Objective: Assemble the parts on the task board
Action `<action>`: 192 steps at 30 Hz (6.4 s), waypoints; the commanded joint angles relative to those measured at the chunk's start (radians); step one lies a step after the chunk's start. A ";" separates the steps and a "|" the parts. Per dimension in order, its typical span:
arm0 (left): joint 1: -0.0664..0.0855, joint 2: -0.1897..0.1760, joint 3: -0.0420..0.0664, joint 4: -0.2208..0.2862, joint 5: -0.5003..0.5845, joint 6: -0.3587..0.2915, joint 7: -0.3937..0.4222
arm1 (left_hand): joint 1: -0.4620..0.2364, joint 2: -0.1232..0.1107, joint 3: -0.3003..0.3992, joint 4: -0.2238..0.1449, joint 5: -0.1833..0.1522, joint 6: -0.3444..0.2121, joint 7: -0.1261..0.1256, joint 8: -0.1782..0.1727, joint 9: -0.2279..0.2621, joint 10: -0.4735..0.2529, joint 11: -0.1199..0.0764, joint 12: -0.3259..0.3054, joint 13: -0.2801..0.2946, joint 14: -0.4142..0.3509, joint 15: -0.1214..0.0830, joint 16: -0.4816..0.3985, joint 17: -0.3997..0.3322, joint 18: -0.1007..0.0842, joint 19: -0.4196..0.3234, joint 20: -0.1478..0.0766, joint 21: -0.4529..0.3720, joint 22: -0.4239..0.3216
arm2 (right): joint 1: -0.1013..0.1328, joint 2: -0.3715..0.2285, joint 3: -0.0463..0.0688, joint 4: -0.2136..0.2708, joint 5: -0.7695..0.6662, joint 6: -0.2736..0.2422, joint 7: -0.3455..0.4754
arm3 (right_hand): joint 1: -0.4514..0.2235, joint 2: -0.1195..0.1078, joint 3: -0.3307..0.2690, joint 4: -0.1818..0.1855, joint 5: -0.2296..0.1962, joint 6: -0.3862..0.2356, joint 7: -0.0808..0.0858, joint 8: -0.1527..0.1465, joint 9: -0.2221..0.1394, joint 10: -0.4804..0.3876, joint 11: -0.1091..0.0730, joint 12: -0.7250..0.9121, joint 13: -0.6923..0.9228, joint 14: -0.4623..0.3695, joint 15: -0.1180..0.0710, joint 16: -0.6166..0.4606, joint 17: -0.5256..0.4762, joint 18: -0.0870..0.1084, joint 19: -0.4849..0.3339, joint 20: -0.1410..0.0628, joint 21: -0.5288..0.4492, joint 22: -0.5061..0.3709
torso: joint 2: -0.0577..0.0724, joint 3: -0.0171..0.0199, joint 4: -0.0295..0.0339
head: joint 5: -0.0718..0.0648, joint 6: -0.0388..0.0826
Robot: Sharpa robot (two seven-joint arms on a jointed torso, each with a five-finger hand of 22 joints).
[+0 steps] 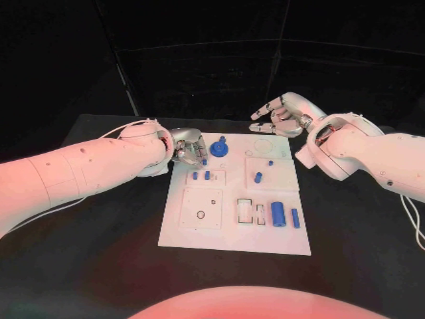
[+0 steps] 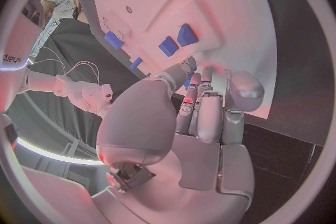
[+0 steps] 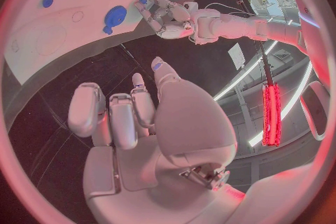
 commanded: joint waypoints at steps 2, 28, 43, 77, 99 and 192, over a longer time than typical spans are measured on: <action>0.002 -0.021 0.001 0.017 0.018 -0.019 -0.005 | 0.000 -0.011 0.003 -0.001 -0.002 -0.008 0.000 -0.005 -0.001 -0.009 -0.001 -0.006 -0.001 -0.001 0.007 -0.003 -0.001 -0.008 -0.005 0.000 -0.006 -0.001 | 0.002 -0.006 0.001 -0.002 -0.008 0.019 -0.013 | 0.020 0.003 -0.009 0.000 0.006 -0.008 0.001 0.002 0.000 -0.115 0.000 -0.155 -0.141 0.034 -0.007 -0.044 -0.049 0.026 -0.058 0.000 -0.049 -0.085 | 0.000 -0.0003 0.0011 | -0.002 0.000; 0.018 -0.212 -0.002 0.226 0.981 -0.267 0.409 | -0.003 0.013 0.012 0.022 -0.001 0.052 0.013 0.030 0.001 0.052 -0.004 0.046 0.018 -0.085 0.007 -0.104 -0.204 0.038 -0.120 0.002 -0.237 -0.209 | -0.014 -0.069 -0.001 -0.001 -0.514 0.176 -0.181 | 0.142 -0.059 0.083 0.018 -0.004 0.065 0.000 0.006 -0.002 -0.301 0.015 -1.012 -0.964 0.024 0.000 -0.170 -0.182 0.049 -0.094 0.001 -0.164 -0.237 | 0.000 -0.0036 0.0005 | -0.070 0.025; 0.011 -0.236 -0.008 0.292 1.289 -0.222 0.526 | -0.002 0.018 -0.005 0.031 -0.001 0.046 0.013 0.036 -0.003 0.043 -0.003 0.065 0.021 -0.194 0.010 -0.220 -0.403 0.059 -0.207 0.006 -0.392 -0.336 | -0.057 -0.049 -0.003 -0.004 -0.592 0.225 -0.225 | 0.139 -0.084 0.090 0.026 -0.006 0.041 0.017 -0.021 -0.004 -0.342 0.037 -1.072 -1.047 0.025 0.016 -0.162 -0.173 0.047 -0.088 0.015 -0.159 -0.229 | 0.000 -0.0012 0.0013 | -0.079 0.022; 0.010 -0.243 -0.021 0.318 1.297 -0.226 0.524 | 0.007 0.021 -0.005 0.026 -0.001 0.044 0.015 0.038 -0.004 0.039 -0.001 0.070 0.022 -0.207 0.011 -0.234 -0.426 0.059 -0.211 0.006 -0.401 -0.343 | -0.094 0.008 -0.003 -0.058 -0.596 0.293 -0.234 | 0.185 -0.073 0.249 -0.010 -0.063 0.087 0.010 -0.023 0.000 -0.277 0.028 -1.085 -1.154 0.026 0.010 -0.150 -0.173 0.040 -0.068 0.011 -0.124 -0.182 | 0.001 0.0007 -0.0006 | -0.068 0.013; 0.010 -0.244 -0.022 0.320 1.297 -0.227 0.520 | 0.013 0.024 -0.003 0.024 -0.001 0.044 0.016 0.038 -0.004 0.037 -0.001 0.072 0.022 -0.208 0.011 -0.235 -0.429 0.059 -0.211 0.006 -0.404 -0.346 | -0.109 0.029 -0.003 -0.061 -0.644 0.268 -0.269 | 0.140 -0.085 0.345 -0.033 -0.082 0.137 -0.003 -0.013 0.004 -0.216 0.014 -1.078 -1.187 0.023 -0.001 -0.170 -0.217 0.032 -0.043 0.003 -0.090 -0.130 | 0.000 -0.0003 -0.0010 | -0.068 0.007; 0.009 -0.213 -0.022 0.296 1.297 -0.208 0.514 | 0.011 0.023 -0.013 0.024 -0.001 0.039 0.019 0.040 -0.004 0.027 0.003 0.078 0.023 -0.216 0.015 -0.241 -0.447 0.059 -0.210 0.009 -0.414 -0.354 | -0.140 0.156 -0.083 0.155 -0.707 0.216 -0.221 | 0.111 -0.090 0.420 -0.092 -0.081 0.170 -0.010 -0.015 0.003 -0.178 0.004 -1.088 -1.200 0.026 -0.011 -0.170 -0.241 0.022 -0.017 -0.009 -0.058 -0.081 | 0.000 -0.0017 -0.0001 | 0.017 -0.017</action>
